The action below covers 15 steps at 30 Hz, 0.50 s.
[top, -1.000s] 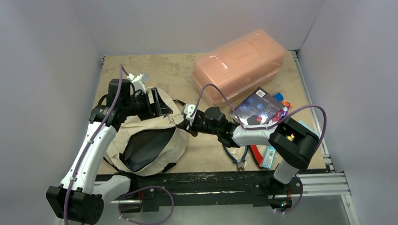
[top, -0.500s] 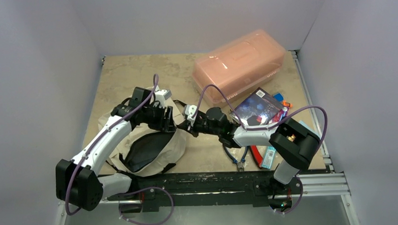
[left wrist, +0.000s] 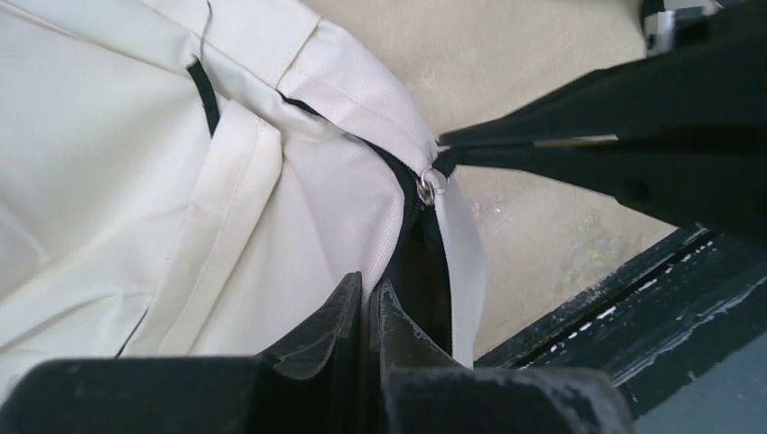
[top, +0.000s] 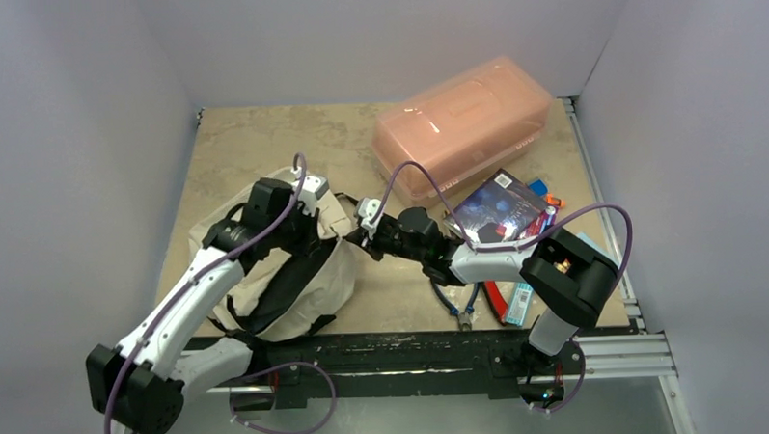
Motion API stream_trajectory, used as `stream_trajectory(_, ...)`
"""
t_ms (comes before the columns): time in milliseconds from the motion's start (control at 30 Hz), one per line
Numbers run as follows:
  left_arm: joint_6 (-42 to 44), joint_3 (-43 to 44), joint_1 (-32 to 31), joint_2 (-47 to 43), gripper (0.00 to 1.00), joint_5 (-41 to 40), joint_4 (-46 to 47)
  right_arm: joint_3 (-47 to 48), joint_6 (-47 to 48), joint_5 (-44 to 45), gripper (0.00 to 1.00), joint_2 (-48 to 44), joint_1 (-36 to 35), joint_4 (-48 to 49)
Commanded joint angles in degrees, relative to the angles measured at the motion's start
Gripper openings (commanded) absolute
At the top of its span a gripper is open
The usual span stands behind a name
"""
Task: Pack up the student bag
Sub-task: Unzip the student bag at the center of the board.
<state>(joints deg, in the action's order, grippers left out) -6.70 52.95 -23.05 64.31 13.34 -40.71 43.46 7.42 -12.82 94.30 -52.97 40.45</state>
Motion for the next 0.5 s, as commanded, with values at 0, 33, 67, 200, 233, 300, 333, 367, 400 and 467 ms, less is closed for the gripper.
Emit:
stream_trajectory(0,4.41,-0.70,-3.24,-11.58,0.00,-13.89,2.60,0.35,-2.06,10.90,0.00,-0.93,0.61,2.02)
stream_trajectory(33,5.13,-1.62,-3.69,-13.70,0.00,-15.77,3.52,0.46,-2.32,12.29,0.00,-0.73,0.79,1.95)
stream_trajectory(67,6.00,-2.67,-4.12,-15.58,0.00,-16.30,4.90,0.73,-2.41,13.63,0.00,-0.32,0.89,1.75)
stream_trajectory(200,9.11,-4.72,-5.94,-18.98,0.00,-17.96,5.84,3.58,-1.77,18.76,0.00,1.19,1.24,-0.72)
stream_trajectory(233,9.53,-5.02,-6.22,-19.11,0.00,-17.24,5.91,4.64,-1.29,19.24,0.00,1.76,1.39,-1.23)
stream_trajectory(300,10.08,-6.20,-6.52,-19.22,0.00,-15.61,7.18,7.68,-0.25,20.44,0.00,3.65,1.86,-2.84)
stream_trajectory(333,10.19,-6.16,-6.74,-19.15,0.00,-15.15,7.16,9.27,0.16,20.86,0.00,4.87,2.27,-4.10)
stream_trajectory(367,10.17,-5.85,-7.09,-19.18,0.00,-15.22,6.96,11.10,0.42,21.66,0.00,6.22,2.78,-5.20)
stream_trajectory(400,10.24,-5.87,-7.49,-19.57,0.00,-15.27,7.12,12.91,0.41,22.65,0.00,7.57,3.38,-6.50)
stream_trajectory(467,10.86,-6.89,-7.96,-20.85,0.00,-14.88,8.69,15.60,0.32,22.36,0.00,10.01,5.24,-8.23)
